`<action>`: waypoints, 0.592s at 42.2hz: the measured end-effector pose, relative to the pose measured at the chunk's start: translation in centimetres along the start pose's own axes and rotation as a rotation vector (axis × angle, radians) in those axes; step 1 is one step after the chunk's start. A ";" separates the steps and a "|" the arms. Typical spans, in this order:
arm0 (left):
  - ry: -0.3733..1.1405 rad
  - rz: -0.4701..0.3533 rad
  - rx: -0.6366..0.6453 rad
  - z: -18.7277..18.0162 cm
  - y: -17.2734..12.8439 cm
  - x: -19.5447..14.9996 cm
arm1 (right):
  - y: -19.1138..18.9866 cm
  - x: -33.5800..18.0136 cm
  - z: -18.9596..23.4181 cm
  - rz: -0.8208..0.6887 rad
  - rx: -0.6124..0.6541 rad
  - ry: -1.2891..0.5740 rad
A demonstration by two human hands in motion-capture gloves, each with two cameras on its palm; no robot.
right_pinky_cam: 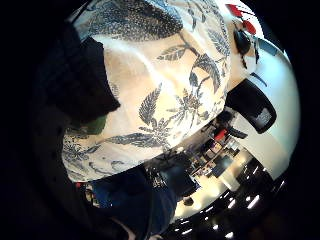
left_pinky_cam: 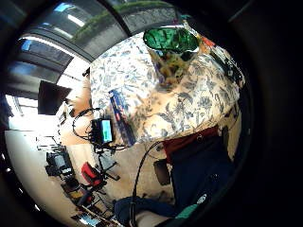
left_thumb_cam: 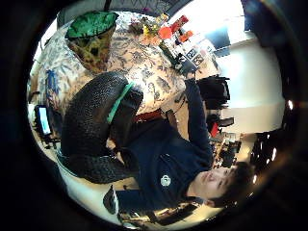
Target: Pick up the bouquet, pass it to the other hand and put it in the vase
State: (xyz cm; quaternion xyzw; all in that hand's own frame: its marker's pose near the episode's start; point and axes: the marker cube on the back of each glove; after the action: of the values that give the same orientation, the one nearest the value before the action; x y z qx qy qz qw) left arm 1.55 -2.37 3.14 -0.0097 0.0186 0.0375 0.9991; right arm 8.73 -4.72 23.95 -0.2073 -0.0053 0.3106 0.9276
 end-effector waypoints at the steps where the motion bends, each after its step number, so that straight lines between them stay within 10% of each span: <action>1: 0.000 -0.001 0.001 0.1 -0.1 -0.1 | -0.2 -0.2 0.0 0.007 0.024 0.001; 10: -0.003 -0.005 -0.004 0.3 -0.3 -0.3 | -0.7 0.0 -0.9 0.140 0.125 -0.059; 25: 0.049 0.014 -0.025 0.1 -1.6 0.3 | -0.1 -1.3 -3.3 -0.059 0.296 -0.442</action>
State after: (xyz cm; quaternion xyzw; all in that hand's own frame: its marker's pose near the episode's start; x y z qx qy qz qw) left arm 2.01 -3.89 3.27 -0.0228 0.0428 0.0444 0.9978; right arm 8.14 -6.80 21.15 0.0037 -0.1683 0.3185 0.9328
